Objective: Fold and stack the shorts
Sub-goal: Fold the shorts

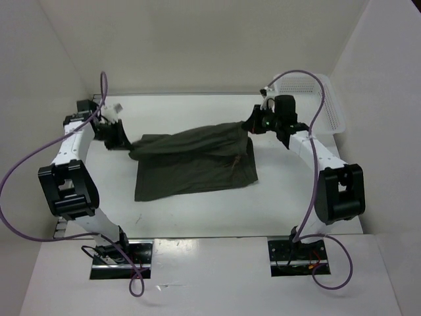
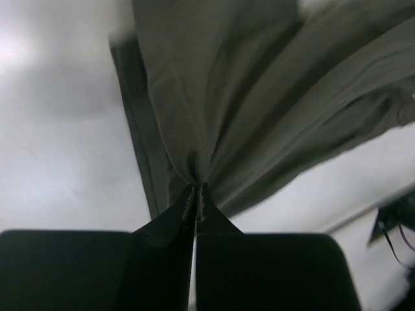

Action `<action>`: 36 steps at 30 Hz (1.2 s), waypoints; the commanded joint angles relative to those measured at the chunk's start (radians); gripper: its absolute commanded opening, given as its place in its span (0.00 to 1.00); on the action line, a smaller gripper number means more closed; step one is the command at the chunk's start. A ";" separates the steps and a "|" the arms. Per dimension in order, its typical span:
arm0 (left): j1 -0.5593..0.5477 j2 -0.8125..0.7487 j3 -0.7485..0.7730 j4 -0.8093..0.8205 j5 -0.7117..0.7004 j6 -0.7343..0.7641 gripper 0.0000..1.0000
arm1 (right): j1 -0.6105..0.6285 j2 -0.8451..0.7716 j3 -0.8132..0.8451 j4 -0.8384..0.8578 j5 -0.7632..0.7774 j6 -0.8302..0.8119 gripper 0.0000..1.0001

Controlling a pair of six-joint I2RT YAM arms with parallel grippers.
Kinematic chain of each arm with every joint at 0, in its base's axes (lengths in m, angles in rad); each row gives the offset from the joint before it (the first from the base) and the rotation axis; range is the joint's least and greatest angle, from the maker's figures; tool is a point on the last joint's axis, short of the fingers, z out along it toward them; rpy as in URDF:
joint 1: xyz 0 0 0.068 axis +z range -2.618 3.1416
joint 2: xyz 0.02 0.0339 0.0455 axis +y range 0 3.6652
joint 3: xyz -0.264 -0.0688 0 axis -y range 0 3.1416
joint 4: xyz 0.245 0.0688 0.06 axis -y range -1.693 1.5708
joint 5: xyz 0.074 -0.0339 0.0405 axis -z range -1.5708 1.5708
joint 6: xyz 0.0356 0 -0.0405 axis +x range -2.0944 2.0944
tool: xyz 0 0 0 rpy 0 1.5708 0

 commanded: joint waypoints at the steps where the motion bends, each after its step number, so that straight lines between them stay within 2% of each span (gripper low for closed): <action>1: 0.008 -0.063 -0.204 -0.046 -0.046 0.005 0.00 | -0.003 -0.062 -0.148 0.024 -0.064 -0.013 0.00; 3: 0.017 -0.087 -0.314 -0.023 -0.060 0.005 0.00 | -0.003 -0.091 -0.234 0.024 -0.074 -0.002 0.00; 6: 0.017 -0.101 -0.370 -0.013 -0.088 0.005 0.00 | -0.003 -0.119 -0.313 0.033 -0.074 0.033 0.00; 9: 0.017 -0.111 -0.382 -0.013 -0.097 0.005 0.00 | -0.003 -0.131 -0.333 0.017 -0.084 0.033 0.09; 10: 0.017 -0.111 -0.382 -0.023 -0.097 0.005 0.00 | -0.003 -0.131 -0.333 -0.014 -0.084 0.042 0.29; 12: 0.017 -0.111 -0.382 -0.032 -0.097 0.005 0.00 | -0.003 -0.131 -0.333 -0.049 -0.115 0.042 0.61; 13: 0.017 -0.111 -0.396 -0.032 -0.097 0.005 0.00 | -0.003 -0.131 -0.333 -0.077 -0.139 0.042 0.73; 14: 0.017 -0.111 -0.396 -0.032 -0.086 0.005 0.00 | -0.003 -0.141 -0.342 -0.077 -0.149 0.042 0.76; 21: 0.017 -0.120 -0.433 -0.032 -0.075 0.005 0.00 | -0.003 -0.232 -0.363 -0.076 -0.106 0.199 0.76; 23: 0.017 -0.120 -0.442 -0.032 -0.075 0.005 0.00 | -0.003 -0.255 -0.363 -0.088 -0.074 0.266 0.70; 27: 0.017 -0.120 -0.442 -0.032 -0.075 0.005 0.00 | -0.003 -0.277 -0.343 -0.166 -0.031 0.326 0.65; 30: 0.017 -0.111 -0.433 -0.032 -0.075 0.005 0.00 | -0.003 -0.249 -0.343 -0.192 -0.018 0.338 0.60; 32: 0.017 -0.100 -0.424 -0.032 -0.075 0.005 0.00 | -0.003 -0.211 -0.354 -0.180 -0.030 0.352 0.60; 36: 0.017 -0.100 -0.404 -0.032 -0.075 0.005 0.00 | -0.003 -0.114 -0.288 -0.154 -0.055 0.363 0.55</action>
